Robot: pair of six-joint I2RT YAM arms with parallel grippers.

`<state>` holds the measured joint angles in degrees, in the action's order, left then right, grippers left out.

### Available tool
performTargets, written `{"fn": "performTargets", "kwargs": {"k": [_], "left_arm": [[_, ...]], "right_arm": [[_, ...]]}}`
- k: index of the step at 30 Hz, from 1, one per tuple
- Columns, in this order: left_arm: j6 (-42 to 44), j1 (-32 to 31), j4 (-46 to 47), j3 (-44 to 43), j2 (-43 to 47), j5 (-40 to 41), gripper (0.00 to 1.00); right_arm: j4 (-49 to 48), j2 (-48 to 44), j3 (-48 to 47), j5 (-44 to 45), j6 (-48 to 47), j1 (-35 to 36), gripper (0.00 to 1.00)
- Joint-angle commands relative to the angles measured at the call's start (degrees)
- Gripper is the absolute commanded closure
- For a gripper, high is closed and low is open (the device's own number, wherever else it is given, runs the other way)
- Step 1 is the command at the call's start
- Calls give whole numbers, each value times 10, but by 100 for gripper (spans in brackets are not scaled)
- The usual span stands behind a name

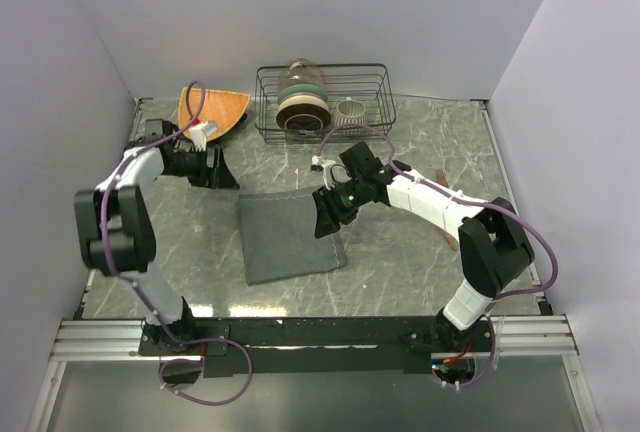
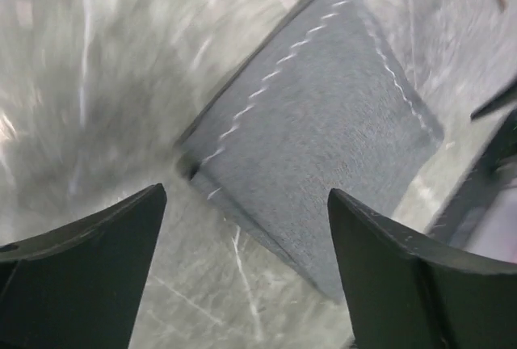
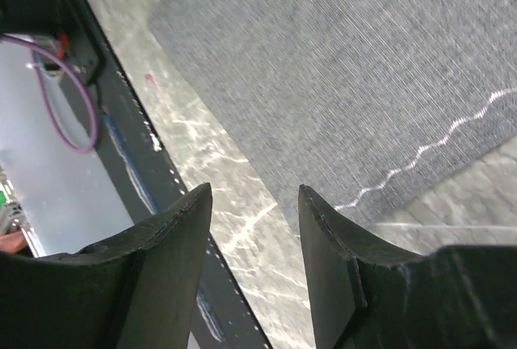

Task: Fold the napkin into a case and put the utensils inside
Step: Pick up the lower triangle-folded napkin from the center of the board, then fold the lower triangle-folded napkin at the center of the board.

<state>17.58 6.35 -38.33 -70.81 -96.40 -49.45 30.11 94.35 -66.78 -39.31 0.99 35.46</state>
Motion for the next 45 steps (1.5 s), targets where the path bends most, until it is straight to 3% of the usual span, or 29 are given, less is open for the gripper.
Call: {"fn": "performTargets", "kwargs": {"k": [1, 13, 22, 28, 29, 33, 45], "left_arm": [[-114, 24, -14, -32, -84, -34, 14], [-214, 25, 30, -22, -186, -57, 25], [-216, 6, 21, -38, -209, -51, 43], [-214, 4, 43, -29, -184, -65, 64], [-208, 2, 42, -30, -173, -65, 72], [-137, -15, 40, -22, -142, -60, 85], [111, -79, 29, 50, -33, 11, 98]], "right_arm": [[21, -7, -4, 22, -24, -4, 45], [11, 4, 6, 31, -16, -15, 44], [21, 26, -17, 33, -21, -33, 44], [25, 31, -22, 34, -27, -41, 44], [25, 32, -22, 34, -27, -43, 44], [25, 36, -25, 32, -27, -44, 44], [43, 40, -40, 36, -32, -44, 44]]}}
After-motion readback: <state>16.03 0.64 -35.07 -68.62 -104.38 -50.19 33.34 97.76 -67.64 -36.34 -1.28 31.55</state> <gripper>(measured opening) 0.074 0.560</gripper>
